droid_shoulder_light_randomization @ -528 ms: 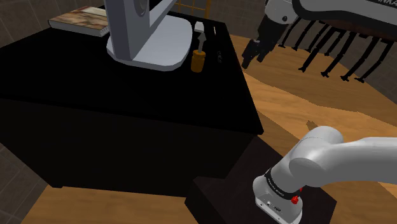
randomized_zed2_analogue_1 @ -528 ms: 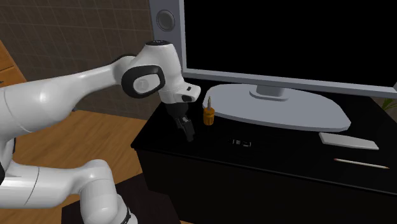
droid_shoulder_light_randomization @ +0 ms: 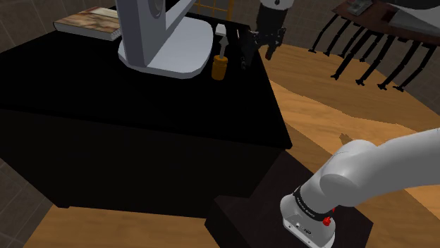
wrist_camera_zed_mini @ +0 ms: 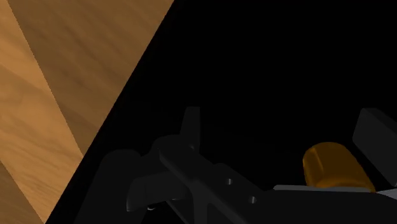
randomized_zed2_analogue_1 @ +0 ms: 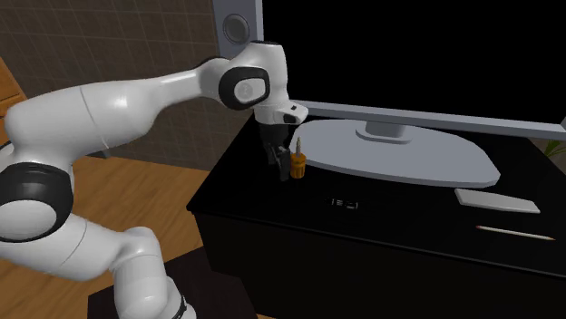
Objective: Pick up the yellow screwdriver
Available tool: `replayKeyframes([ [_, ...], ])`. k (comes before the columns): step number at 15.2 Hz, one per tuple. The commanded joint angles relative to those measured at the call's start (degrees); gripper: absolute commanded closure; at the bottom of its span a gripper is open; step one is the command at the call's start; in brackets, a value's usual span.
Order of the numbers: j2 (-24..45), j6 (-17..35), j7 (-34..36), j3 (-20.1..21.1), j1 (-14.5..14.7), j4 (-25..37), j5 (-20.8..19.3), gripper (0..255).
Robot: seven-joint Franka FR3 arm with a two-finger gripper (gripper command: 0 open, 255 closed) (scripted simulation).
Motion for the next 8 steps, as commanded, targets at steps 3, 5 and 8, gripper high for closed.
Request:
replayKeyframes([
  [3, 12.91, -5.18, 6.32, 2.83, -0.30, 12.91, 0.14, 0],
  [5, 19.62, -8.41, 9.33, 3.86, -0.16, 20.31, -0.11, 0],
  [8, 30.40, -14.19, 13.69, 4.98, 0.58, 33.07, -0.76, 0],
])
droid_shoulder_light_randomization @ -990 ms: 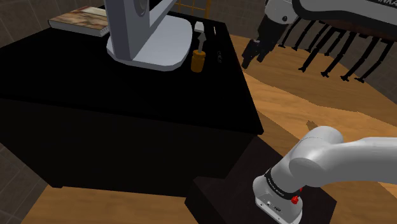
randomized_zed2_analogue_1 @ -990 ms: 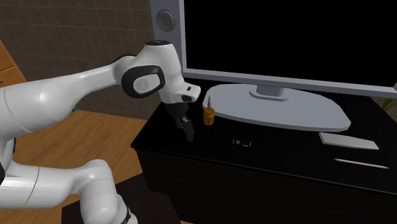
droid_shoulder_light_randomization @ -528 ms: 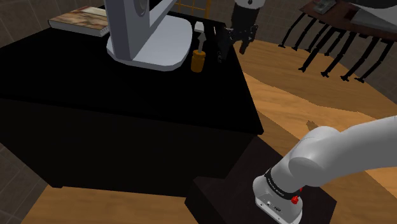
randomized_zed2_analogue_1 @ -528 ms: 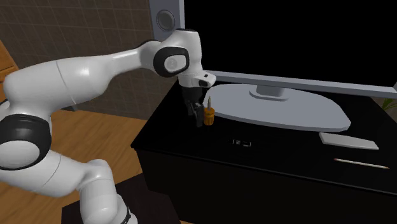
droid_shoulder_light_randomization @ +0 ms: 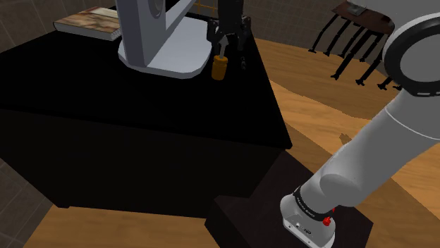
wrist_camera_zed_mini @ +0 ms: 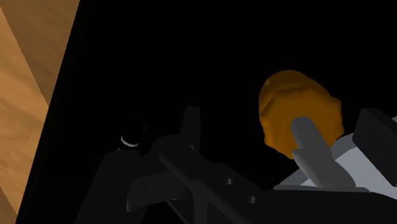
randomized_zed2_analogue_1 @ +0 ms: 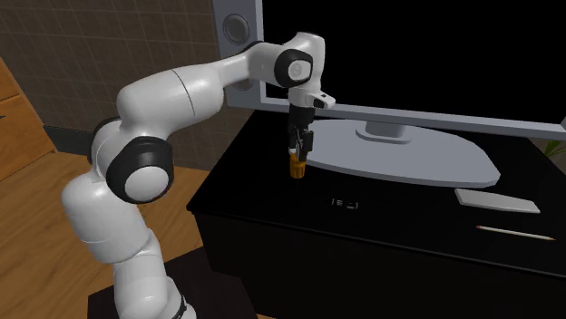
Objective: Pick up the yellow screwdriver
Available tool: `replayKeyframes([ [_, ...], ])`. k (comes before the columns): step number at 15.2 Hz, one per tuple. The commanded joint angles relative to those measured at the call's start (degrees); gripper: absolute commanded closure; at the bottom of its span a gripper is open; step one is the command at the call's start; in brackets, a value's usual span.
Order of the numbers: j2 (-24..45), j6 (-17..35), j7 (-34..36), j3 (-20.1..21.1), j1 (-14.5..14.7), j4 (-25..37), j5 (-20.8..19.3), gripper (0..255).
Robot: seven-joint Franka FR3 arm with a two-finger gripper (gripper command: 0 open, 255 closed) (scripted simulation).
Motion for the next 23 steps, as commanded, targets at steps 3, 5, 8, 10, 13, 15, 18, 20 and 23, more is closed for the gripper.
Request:
replayKeyframes([
  [3, 9.78, -4.83, 3.72, 0.54, 0.98, 11.19, -0.59, 0],
  [5, 9.13, -3.00, 3.75, 0.49, 0.87, 8.73, -0.44, 0],
  [8, 8.34, -0.36, 3.80, 0.44, 0.72, 5.30, -0.28, 0],
  [10, 8.00, 0.99, 3.84, 0.41, 0.65, 3.62, -0.21, 0],
  [13, 8.09, 1.01, 3.83, 0.41, 0.66, 3.70, -0.23, 255],
  [15, 8.10, 0.99, 3.81, 0.40, 0.65, 3.72, -0.23, 255],
  [18, 8.09, 1.02, 3.78, 0.39, 0.63, 3.69, -0.23, 255],
  [20, 8.07, 1.00, 3.77, 0.38, 0.62, 3.68, -0.23, 255],
  [23, 8.44, -0.72, 3.79, 0.44, 0.74, 5.77, -0.30, 255],
])
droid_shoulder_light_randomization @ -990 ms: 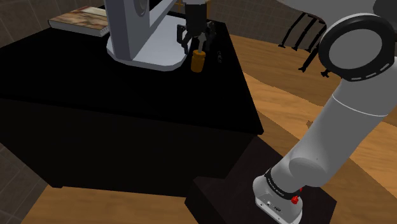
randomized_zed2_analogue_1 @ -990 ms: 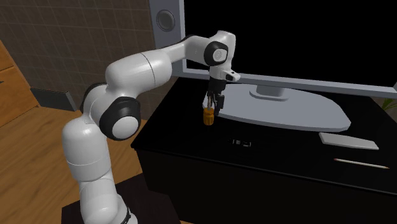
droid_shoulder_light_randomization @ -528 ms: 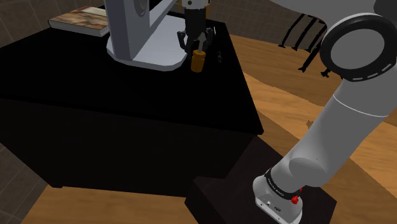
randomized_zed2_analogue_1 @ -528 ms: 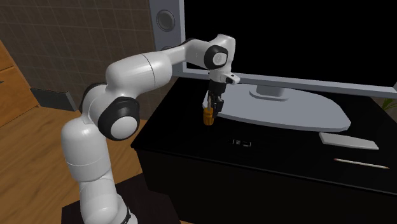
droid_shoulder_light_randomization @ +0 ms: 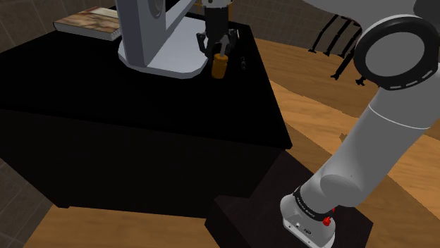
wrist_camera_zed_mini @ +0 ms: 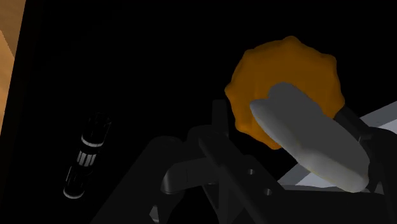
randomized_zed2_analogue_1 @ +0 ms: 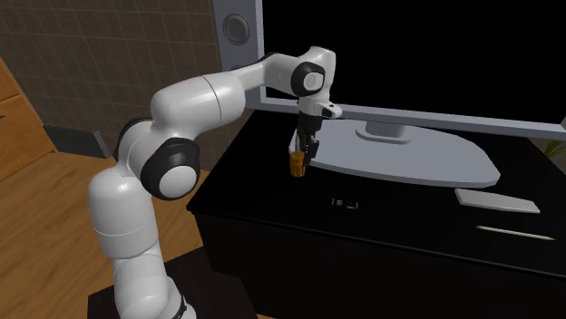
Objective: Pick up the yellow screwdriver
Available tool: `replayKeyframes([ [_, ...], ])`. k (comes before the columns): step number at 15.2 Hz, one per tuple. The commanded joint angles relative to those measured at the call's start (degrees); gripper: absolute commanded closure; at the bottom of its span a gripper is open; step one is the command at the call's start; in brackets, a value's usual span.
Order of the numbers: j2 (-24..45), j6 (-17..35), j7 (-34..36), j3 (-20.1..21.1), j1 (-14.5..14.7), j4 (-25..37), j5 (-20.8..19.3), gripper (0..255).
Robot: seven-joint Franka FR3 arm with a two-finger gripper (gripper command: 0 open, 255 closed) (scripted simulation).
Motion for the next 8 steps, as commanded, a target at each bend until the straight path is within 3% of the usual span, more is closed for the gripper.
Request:
replayKeyframes([
  [1, 0.29, -1.53, -0.11, 0.00, 0.03, 1.78, -0.08, 255],
  [8, 2.72, -8.04, -0.21, 0.14, 0.49, 10.68, -0.61, 255],
])
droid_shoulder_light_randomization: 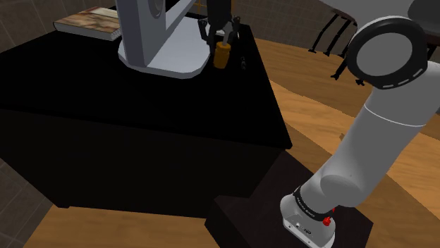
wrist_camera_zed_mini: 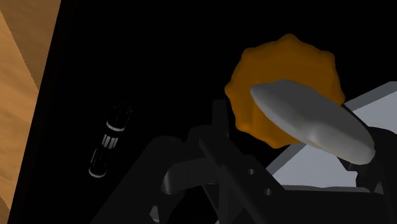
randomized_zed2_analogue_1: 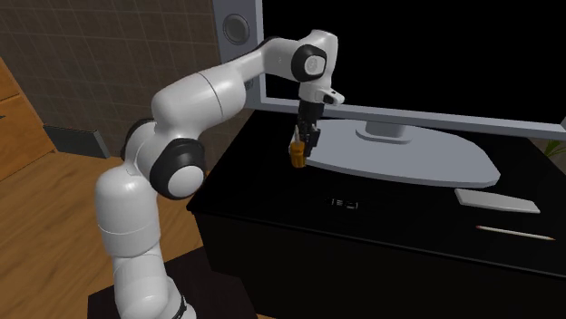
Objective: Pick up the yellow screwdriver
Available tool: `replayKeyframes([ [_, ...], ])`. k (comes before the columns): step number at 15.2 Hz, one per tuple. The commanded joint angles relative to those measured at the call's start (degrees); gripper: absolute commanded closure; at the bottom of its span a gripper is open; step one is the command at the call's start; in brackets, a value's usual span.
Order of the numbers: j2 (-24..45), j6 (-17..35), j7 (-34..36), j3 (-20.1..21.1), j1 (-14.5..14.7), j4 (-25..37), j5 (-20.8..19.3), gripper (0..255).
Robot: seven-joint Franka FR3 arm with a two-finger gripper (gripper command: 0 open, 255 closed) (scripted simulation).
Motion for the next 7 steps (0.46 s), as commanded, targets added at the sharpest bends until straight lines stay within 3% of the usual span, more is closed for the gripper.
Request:
replayKeyframes([
  [1, 0.79, -2.05, -0.03, 0.05, 0.17, 2.81, -0.19, 255],
  [5, 3.04, -6.34, -0.07, 0.15, 0.65, 9.32, -0.72, 255],
  [7, 3.13, -6.50, -0.07, 0.15, 0.67, 9.56, -0.74, 255],
])
